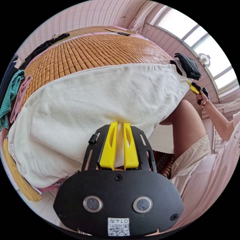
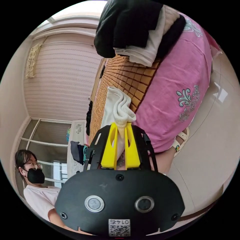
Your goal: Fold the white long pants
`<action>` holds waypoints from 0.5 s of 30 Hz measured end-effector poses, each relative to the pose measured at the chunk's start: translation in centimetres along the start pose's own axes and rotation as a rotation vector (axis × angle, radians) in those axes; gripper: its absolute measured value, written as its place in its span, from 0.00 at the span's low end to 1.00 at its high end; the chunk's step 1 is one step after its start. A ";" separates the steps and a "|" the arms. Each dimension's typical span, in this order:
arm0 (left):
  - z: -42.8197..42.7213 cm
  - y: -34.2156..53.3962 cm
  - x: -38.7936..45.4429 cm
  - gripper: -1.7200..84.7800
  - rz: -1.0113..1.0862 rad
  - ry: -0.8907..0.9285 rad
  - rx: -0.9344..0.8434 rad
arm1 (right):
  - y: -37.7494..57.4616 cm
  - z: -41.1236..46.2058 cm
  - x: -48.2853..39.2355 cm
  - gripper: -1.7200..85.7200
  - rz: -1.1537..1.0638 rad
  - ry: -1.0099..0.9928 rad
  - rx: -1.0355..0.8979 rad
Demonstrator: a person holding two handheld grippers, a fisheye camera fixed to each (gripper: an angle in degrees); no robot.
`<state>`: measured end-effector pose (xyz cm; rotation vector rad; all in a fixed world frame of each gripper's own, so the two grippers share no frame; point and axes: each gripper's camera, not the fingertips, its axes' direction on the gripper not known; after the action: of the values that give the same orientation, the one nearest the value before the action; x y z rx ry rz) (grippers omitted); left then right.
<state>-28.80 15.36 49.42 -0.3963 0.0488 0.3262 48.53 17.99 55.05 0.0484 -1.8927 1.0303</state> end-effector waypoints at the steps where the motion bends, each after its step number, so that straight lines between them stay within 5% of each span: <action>1: -0.1 0.0 0.4 0.06 0.010 -0.022 0.022 | -0.6 -0.2 -2.5 0.07 -0.080 -0.019 0.006; 5: 0.6 -0.1 1.9 0.05 0.010 0.019 0.085 | -1.4 -1.7 -5.9 0.07 -0.207 0.076 0.043; 9: 3.4 -0.4 2.4 0.04 -0.025 0.063 0.063 | -1.2 1.2 1.6 0.10 0.138 0.255 -0.035; 15: 2.4 0.3 2.5 0.02 -0.041 0.068 0.116 | 1.9 0.8 -2.5 0.05 0.119 0.462 0.118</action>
<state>-26.56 17.32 51.20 -0.2925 0.1256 0.2680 48.48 17.77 51.83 -0.2197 -1.4280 1.1215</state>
